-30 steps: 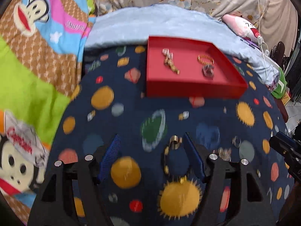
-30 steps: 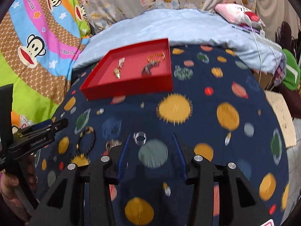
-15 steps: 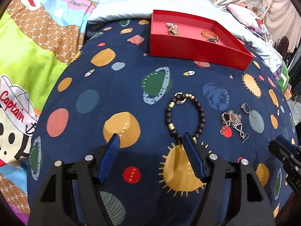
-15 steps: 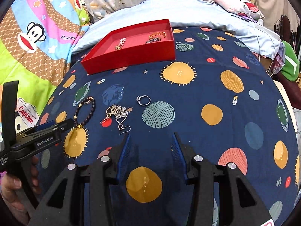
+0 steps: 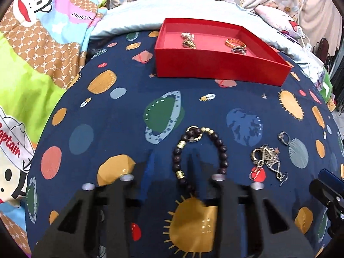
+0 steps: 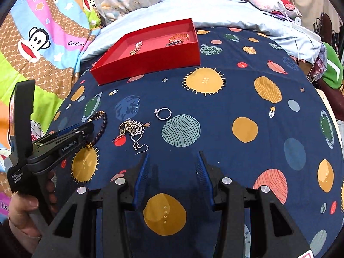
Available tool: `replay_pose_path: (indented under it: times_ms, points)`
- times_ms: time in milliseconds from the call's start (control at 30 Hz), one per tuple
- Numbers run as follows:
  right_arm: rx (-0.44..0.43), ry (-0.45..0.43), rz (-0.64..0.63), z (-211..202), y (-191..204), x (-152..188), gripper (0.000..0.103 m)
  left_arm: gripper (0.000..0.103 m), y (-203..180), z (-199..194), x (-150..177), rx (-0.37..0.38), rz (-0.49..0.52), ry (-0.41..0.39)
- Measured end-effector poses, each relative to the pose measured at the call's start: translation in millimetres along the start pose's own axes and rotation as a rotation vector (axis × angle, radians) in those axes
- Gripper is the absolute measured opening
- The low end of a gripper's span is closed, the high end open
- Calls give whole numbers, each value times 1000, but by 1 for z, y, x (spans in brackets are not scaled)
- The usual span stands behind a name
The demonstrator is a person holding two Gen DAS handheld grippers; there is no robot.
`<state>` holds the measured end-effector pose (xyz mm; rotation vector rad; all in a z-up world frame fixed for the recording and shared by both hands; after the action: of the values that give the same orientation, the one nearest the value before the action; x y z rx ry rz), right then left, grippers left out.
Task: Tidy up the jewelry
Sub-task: 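Move back to the pile and grasp the black bead bracelet with the left tool, then grasp the silver ring with the right tool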
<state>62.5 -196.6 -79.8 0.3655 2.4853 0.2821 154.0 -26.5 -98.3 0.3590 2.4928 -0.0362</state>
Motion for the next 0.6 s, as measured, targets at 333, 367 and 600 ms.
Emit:
replay_pose_path:
  times_ms: [333,367,600]
  points:
    - [-11,1,4,3,1,-3,44,7,-18,-26,-2,150,2,-25]
    - [-9,0,4,2,1,-4,44,7,-18,-31,-3,163,-2,-31]
    - [-22,-2,4,7,3,-13,43,7,-17,-69,-19,218,-14,-100]
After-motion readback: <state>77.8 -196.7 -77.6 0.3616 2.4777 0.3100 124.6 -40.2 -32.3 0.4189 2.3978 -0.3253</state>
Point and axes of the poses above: each gripper's, at about its wrist camera, not at the fingertips, and z roughly the way its jaws point, y to its left, x to its underside, the point moved 9 cm from there along z, roughly the way its jaws point, and after that the axes turned 8 degrees about z, right-handed, at the moved point
